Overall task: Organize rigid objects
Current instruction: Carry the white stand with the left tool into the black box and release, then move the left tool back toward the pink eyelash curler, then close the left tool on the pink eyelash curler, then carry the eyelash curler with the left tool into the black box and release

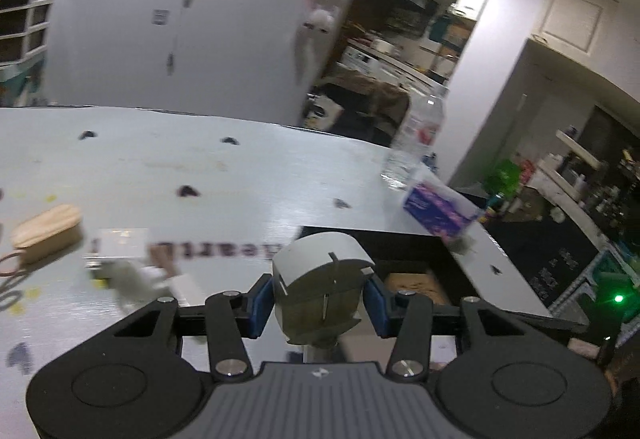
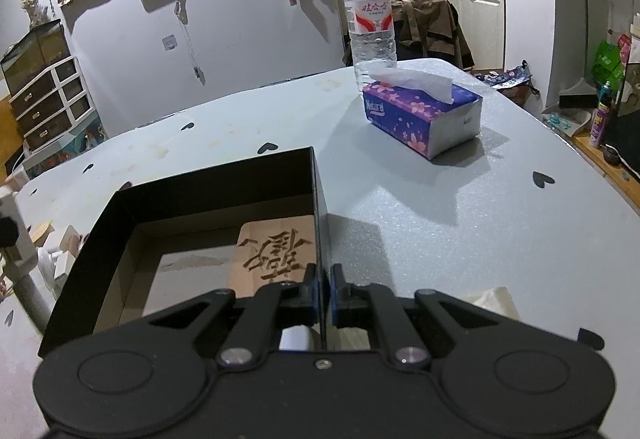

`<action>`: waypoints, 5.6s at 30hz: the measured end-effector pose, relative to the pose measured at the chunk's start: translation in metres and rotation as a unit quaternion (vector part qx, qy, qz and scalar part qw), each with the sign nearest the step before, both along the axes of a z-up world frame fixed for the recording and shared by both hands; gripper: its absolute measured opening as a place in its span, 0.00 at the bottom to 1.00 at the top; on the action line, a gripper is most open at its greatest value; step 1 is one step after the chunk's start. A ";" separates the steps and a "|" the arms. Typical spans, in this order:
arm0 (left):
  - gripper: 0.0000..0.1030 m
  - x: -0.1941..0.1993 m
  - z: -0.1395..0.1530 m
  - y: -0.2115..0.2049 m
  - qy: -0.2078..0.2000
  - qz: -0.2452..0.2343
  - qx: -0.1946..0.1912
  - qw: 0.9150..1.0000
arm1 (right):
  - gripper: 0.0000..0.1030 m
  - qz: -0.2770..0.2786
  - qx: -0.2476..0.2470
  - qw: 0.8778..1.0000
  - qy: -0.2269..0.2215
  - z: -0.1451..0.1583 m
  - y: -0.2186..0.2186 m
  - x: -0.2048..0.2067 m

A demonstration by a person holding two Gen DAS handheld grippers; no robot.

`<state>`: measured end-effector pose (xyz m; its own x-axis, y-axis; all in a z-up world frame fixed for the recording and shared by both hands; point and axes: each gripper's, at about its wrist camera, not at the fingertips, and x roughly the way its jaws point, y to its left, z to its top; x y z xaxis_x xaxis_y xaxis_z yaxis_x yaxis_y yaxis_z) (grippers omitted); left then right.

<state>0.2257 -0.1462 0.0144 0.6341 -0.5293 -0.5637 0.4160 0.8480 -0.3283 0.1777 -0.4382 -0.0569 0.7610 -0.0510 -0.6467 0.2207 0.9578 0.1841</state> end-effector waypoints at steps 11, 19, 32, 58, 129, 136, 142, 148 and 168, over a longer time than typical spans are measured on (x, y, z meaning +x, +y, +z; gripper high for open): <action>0.47 -0.005 0.032 -0.043 -0.008 -0.052 -0.023 0.998 | 0.07 0.004 0.006 1.000 -0.008 -0.003 -0.003 -0.002; 0.47 0.032 -0.007 -0.103 0.083 -0.082 0.004 0.993 | 0.07 0.005 0.005 1.000 -0.008 -0.003 -0.003 -0.002; 0.48 0.095 -0.062 -0.138 0.160 -0.018 0.046 0.986 | 0.07 0.009 0.004 1.000 -0.006 -0.003 -0.003 -0.002; 0.79 0.069 -0.047 -0.137 0.157 -0.056 0.035 0.985 | 0.06 0.010 0.002 1.000 -0.005 -0.003 -0.003 0.000; 0.66 0.049 -0.090 0.204 -0.020 0.363 0.171 0.916 | 0.18 -0.015 0.007 1.000 -0.018 -0.005 0.002 -0.004; 0.57 0.048 -0.090 0.206 -0.023 0.365 0.164 0.916 | 0.13 -0.007 -0.009 1.000 -0.008 -0.007 0.008 -0.001; 0.57 0.038 -0.089 0.204 -0.020 0.361 0.150 0.920 | 0.05 -0.013 -0.016 1.000 -0.003 -0.007 0.007 0.000; 0.56 0.012 -0.073 0.187 -0.026 0.331 0.102 0.938 | 0.05 -0.015 -0.027 1.000 -0.005 -0.007 0.009 -0.001; 0.57 -0.020 -0.015 -0.001 -0.069 -0.013 0.024 0.997 | 0.05 -0.015 -0.013 1.000 -0.018 -0.010 0.006 -0.004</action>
